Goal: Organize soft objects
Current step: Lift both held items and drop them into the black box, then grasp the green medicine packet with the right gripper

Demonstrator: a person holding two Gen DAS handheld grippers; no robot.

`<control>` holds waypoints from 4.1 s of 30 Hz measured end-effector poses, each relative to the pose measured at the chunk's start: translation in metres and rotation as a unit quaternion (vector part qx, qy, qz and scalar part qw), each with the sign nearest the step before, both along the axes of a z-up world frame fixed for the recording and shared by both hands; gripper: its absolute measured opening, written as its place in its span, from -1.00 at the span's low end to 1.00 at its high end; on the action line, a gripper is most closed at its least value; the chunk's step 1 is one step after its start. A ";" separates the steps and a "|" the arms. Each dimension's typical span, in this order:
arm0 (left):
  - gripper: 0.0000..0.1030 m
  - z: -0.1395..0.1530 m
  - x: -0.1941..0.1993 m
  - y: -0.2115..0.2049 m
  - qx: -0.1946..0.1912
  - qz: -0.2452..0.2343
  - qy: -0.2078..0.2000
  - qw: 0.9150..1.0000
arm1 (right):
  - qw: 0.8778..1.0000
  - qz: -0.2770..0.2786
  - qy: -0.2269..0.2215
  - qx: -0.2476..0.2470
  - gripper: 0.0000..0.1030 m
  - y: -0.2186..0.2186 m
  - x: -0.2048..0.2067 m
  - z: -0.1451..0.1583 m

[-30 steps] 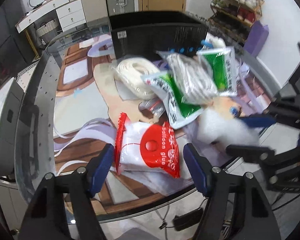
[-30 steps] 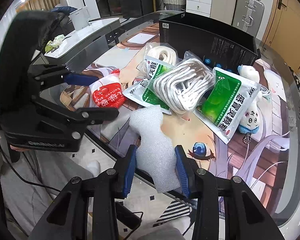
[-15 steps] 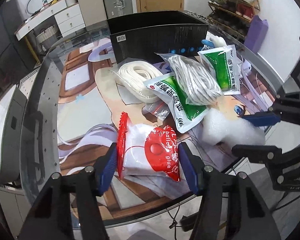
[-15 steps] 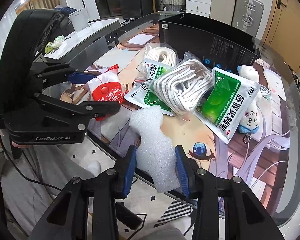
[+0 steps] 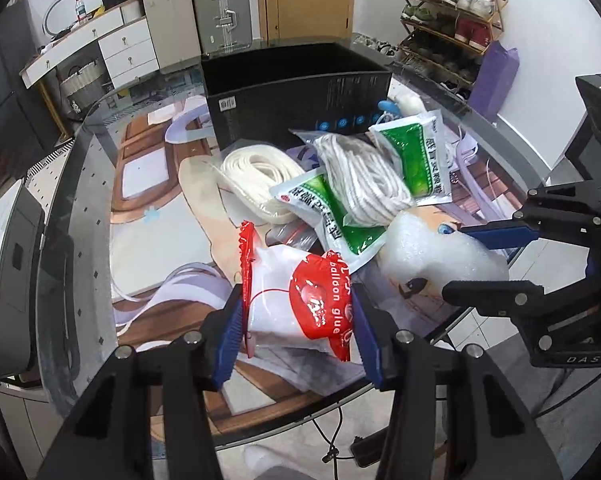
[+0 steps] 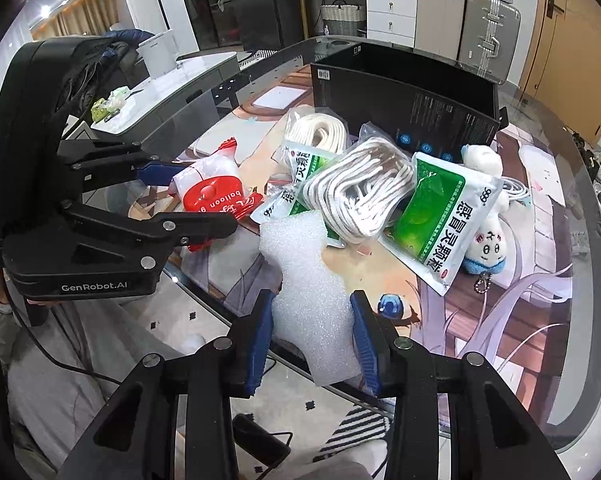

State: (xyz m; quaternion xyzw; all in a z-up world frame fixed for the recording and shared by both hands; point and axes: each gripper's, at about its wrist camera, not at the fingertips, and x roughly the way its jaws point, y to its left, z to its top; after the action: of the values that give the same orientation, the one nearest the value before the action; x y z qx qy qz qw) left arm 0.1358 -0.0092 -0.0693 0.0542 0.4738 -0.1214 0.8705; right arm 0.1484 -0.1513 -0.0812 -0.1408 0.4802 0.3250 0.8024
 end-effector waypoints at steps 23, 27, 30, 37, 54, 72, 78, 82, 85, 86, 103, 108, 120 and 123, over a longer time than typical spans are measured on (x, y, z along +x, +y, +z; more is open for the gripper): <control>-0.03 0.064 0.030 -0.001 -0.009 0.023 -0.088 0.996 | 0.988 -0.078 -0.111 0.077 -0.25 -0.018 0.028 0.087; -0.03 0.075 0.049 0.002 -0.018 0.037 -0.101 0.994 | 0.983 -0.087 -0.132 0.090 -0.25 -0.011 0.045 0.102; -0.03 0.079 0.061 0.003 -0.018 0.045 -0.111 0.993 | 0.981 -0.096 -0.139 0.094 -0.25 -0.006 0.060 0.109; -0.03 0.085 0.093 0.008 -0.026 0.063 -0.129 0.989 | 0.975 -0.128 -0.144 0.110 -0.25 0.000 0.104 0.116; -0.03 0.053 0.165 0.006 -0.034 0.091 -0.084 0.992 | 0.975 -0.184 -0.071 0.107 -0.25 0.003 0.196 0.072; 0.33 0.043 0.166 0.006 -0.039 0.104 -0.066 0.992 | 0.972 -0.199 -0.041 0.118 -0.07 -0.010 0.196 0.055; 0.47 0.047 0.162 0.006 -0.041 0.102 -0.067 0.992 | 0.972 -0.201 -0.044 0.116 -0.07 -0.016 0.192 0.058; 0.47 0.049 0.154 0.005 -0.028 0.101 -0.067 0.992 | 0.974 -0.193 -0.044 0.106 -0.07 -0.018 0.185 0.060; 0.47 0.053 0.140 0.003 -0.021 0.102 -0.078 0.992 | 0.976 -0.189 -0.042 0.102 -0.07 -0.020 0.177 0.061; 0.47 0.054 0.137 0.003 -0.023 0.102 -0.079 0.991 | 0.976 -0.188 -0.039 0.103 -0.07 -0.022 0.174 0.061; 0.47 0.028 0.079 -0.006 0.003 0.054 -0.045 0.997 | 0.983 -0.162 -0.005 0.081 -0.04 -0.049 0.116 0.038; 0.47 0.016 0.065 -0.003 0.014 0.045 -0.036 0.998 | 0.985 -0.151 0.012 0.080 -0.01 -0.050 0.097 0.023; 0.47 0.001 0.061 0.016 0.038 0.053 -0.033 0.997 | 0.991 -0.133 -0.022 0.028 0.42 -0.018 0.083 0.005; 0.47 0.001 0.063 0.021 0.030 0.061 -0.032 0.997 | 0.991 -0.129 -0.035 0.005 0.42 -0.011 0.084 0.002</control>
State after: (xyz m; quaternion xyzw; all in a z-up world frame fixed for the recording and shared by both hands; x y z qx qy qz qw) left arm 0.1987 0.0121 -0.0685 0.0552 0.4512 -0.0522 0.8892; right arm 0.2326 -0.1619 -0.0794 -0.0845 0.4642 0.2161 0.8548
